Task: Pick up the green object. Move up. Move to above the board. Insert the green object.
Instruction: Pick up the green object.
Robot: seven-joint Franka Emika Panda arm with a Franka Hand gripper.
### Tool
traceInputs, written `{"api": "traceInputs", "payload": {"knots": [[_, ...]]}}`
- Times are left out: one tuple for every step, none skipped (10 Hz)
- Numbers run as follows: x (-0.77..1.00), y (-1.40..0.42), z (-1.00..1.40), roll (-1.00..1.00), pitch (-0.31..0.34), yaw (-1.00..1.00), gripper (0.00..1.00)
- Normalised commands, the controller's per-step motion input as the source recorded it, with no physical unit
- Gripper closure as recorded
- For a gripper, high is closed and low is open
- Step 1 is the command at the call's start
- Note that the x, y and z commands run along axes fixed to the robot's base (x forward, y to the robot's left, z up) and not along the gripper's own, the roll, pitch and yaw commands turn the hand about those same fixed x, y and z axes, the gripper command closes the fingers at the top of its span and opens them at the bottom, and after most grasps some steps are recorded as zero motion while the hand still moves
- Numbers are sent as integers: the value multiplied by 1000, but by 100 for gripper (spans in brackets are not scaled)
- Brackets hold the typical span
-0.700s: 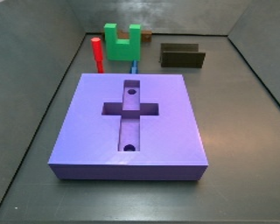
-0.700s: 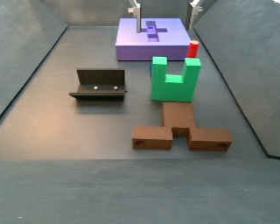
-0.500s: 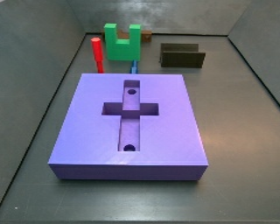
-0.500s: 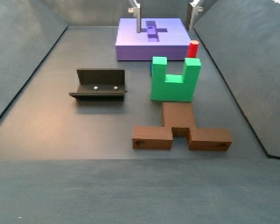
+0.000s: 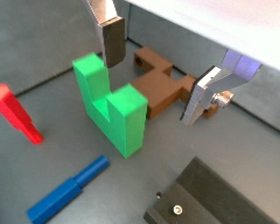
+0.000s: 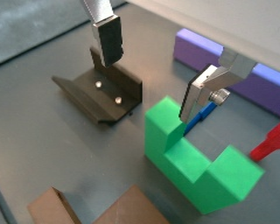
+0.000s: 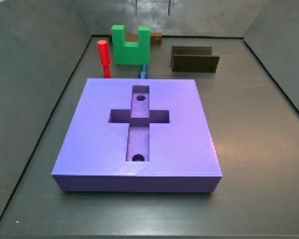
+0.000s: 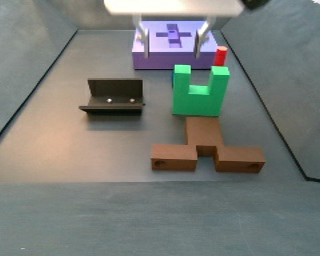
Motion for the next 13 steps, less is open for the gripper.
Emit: {"api": "traceInputs", "payload": {"knots": [[-69,-17,-529,0,-97,0,0],[-151,-34,-337,-44,-94,0,0],[-154,-129,-257,-26,-106,-43,0],[-177,-129,-226,-74,-146,-97,0],[-74,-126,-234,-81,-140,-163,0],[-37,-3,-286,-77,-127,-220,0],[-80,34,-194,-69,-93,-171,0],[-66,54,-146,-73,-76,-166,0],[-94,77,-140,-53,-63,-171,0],[-86,131,-129,-40,-47,-154,0],[-109,229,-149,-60,-50,-109,0],[-34,106,-240,-30,-59,-29,0],[0,0,-254,-29,-20,-26,0]]}}
